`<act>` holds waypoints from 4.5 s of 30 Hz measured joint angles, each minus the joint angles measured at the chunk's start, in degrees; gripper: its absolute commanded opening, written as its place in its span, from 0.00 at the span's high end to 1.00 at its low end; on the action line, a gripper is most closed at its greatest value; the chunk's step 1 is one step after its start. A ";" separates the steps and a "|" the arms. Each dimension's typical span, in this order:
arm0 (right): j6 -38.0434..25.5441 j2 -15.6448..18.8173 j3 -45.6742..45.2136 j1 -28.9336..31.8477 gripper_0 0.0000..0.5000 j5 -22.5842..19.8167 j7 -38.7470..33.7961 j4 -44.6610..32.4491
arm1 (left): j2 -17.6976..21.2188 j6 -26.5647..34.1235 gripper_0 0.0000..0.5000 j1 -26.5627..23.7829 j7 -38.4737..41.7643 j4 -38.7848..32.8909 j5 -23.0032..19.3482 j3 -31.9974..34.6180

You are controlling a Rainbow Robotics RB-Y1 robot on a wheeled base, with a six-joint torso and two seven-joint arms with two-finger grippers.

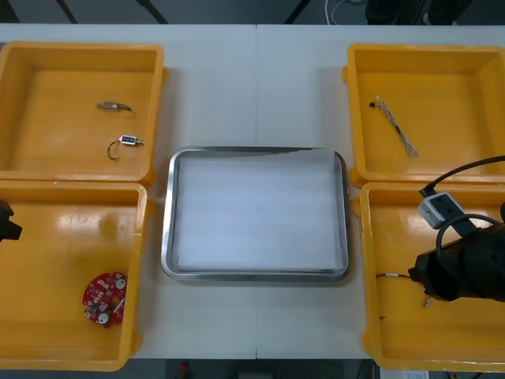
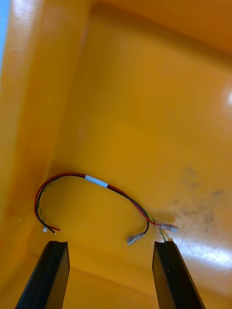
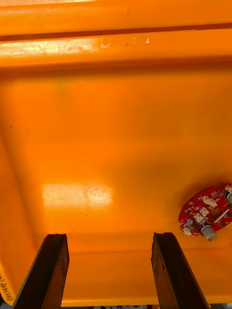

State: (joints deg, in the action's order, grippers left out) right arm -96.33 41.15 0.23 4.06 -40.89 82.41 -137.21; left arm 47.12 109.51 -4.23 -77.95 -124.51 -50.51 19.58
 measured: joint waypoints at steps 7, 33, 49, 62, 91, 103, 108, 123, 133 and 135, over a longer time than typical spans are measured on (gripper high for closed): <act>8.68 7.19 7.12 0.06 0.00 0.04 6.25 0.03 | 0.04 -2.08 0.00 1.89 0.00 -3.61 -1.18 0.00; 33.72 16.50 20.41 0.16 0.00 2.29 23.53 11.72 | 0.88 -23.84 0.00 22.33 0.04 -14.87 -2.40 -2.28; 35.96 19.65 23.94 0.15 0.00 5.17 23.53 12.23 | 2.99 -32.12 0.00 28.92 0.11 -17.09 4.99 -10.78; 36.98 19.71 25.55 0.10 0.00 5.69 23.53 12.65 | 4.38 -33.51 0.00 28.93 1.25 -17.10 12.19 -17.89; 39.52 20.01 26.42 -1.23 1.00 3.82 23.53 14.66 | 5.92 -22.28 0.00 21.93 18.35 -17.13 9.70 -19.34; 27.40 19.68 18.33 -1.25 1.00 -2.13 23.53 10.98 | 5.90 -4.58 0.00 11.02 18.34 -17.15 -0.57 -7.88; 25.92 17.80 16.83 -1.25 1.00 -1.70 23.53 10.93 | 5.87 -2.17 0.00 6.71 18.33 -15.93 -1.65 -7.81; 29.73 15.68 19.08 -1.25 1.00 2.84 25.40 12.87 | 5.26 -1.01 0.00 -6.26 17.47 0.20 -5.15 -5.53; 30.75 15.68 20.49 -1.26 0.00 2.82 25.41 13.00 | 2.05 -1.52 0.00 -10.80 13.43 4.93 -5.18 -4.58; 31.54 15.68 20.68 -1.26 0.00 2.77 25.41 13.00 | 0.99 -1.52 0.00 -10.77 12.08 4.94 -5.18 -3.28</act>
State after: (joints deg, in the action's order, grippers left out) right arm -64.79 56.83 20.91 2.80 -38.12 107.83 -124.21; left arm 48.11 107.99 -15.00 -65.86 -119.57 -55.69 16.29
